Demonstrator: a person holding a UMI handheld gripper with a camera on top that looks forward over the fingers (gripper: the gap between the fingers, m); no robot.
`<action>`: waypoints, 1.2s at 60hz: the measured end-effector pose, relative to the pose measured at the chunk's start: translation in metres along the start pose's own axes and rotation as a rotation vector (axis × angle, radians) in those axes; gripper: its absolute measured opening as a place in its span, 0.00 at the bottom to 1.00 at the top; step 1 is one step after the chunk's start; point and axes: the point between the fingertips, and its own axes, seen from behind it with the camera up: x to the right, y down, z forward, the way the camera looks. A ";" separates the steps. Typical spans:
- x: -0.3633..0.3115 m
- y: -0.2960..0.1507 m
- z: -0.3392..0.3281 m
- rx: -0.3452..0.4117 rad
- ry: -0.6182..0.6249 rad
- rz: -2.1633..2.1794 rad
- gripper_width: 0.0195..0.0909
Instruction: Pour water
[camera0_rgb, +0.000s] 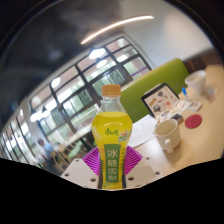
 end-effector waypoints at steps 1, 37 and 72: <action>0.001 -0.006 0.004 0.009 -0.008 0.049 0.09; 0.023 -0.045 0.084 0.062 -0.235 1.473 0.09; -0.045 -0.190 0.006 0.282 -0.336 0.189 0.09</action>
